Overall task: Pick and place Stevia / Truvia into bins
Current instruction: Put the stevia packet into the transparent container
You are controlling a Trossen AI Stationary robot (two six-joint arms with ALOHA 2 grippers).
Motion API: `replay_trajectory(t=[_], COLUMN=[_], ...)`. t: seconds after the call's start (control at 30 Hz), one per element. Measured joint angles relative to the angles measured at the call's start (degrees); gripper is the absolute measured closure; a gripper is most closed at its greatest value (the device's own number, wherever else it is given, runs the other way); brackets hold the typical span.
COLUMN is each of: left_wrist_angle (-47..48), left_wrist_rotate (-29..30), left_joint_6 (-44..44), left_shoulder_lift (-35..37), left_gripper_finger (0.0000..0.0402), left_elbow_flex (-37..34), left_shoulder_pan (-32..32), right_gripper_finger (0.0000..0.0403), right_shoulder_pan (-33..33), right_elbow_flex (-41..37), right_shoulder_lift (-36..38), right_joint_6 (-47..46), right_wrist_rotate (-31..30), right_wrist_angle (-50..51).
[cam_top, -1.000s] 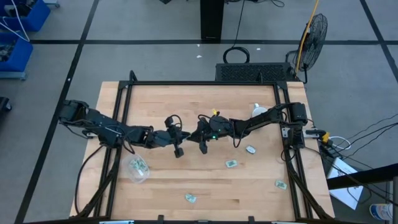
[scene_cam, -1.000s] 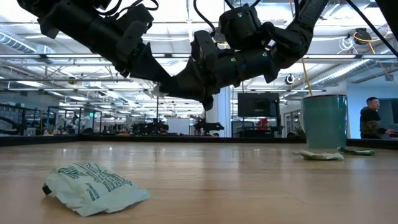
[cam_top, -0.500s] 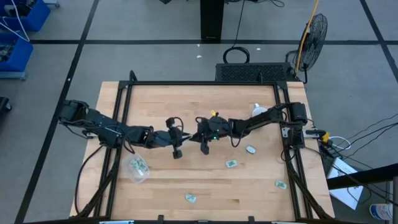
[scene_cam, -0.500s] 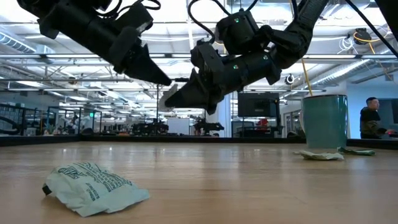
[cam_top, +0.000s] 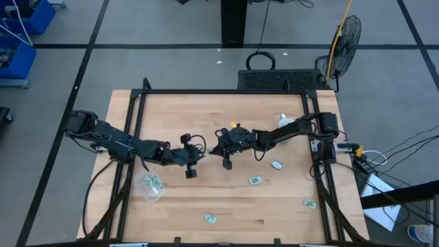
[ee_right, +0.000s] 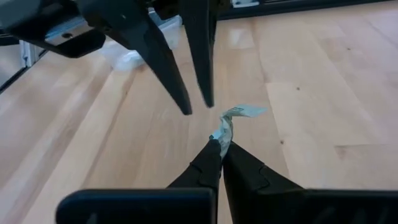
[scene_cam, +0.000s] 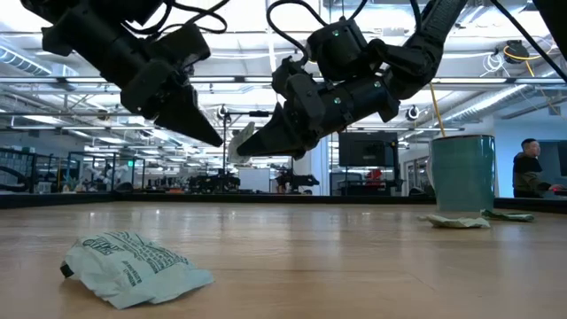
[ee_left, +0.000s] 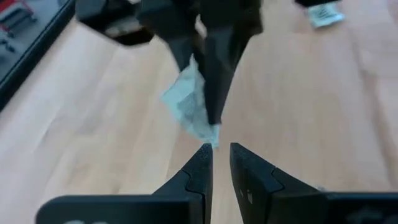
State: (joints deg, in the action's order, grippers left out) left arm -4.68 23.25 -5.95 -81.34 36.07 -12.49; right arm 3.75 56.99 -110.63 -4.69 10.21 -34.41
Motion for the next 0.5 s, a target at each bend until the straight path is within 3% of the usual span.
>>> replay_trajectory(t=[0.13, 0.3, 0.5], left_wrist_angle=[0.94, 0.37, 0.63], left_wrist_rotate=[3.62, 3.52, -4.99], left_joint_6=[-2.66, -10.74, -5.58], left_shoulder_lift=[0.02, 0.02, 0.02], left_gripper_finger=[0.0339, 0.0339, 0.0338], left_elbow_flex=[0.00, 0.02, 0.02], left_shoulder_pan=[0.37, 1.37, 2.24], right_gripper_finger=[0.0400, 0.0400, 0.0400], right_shoulder_pan=[0.00, -0.41, -1.40], right_elbow_flex=[0.00, 0.02, 0.02], right_shoulder_lift=[0.00, 0.02, 0.02], right_joint_6=[0.94, 4.31, 8.07], right_wrist_rotate=[-2.86, -2.76, -2.66], right_wrist_angle=[-0.02, -1.42, -2.13])
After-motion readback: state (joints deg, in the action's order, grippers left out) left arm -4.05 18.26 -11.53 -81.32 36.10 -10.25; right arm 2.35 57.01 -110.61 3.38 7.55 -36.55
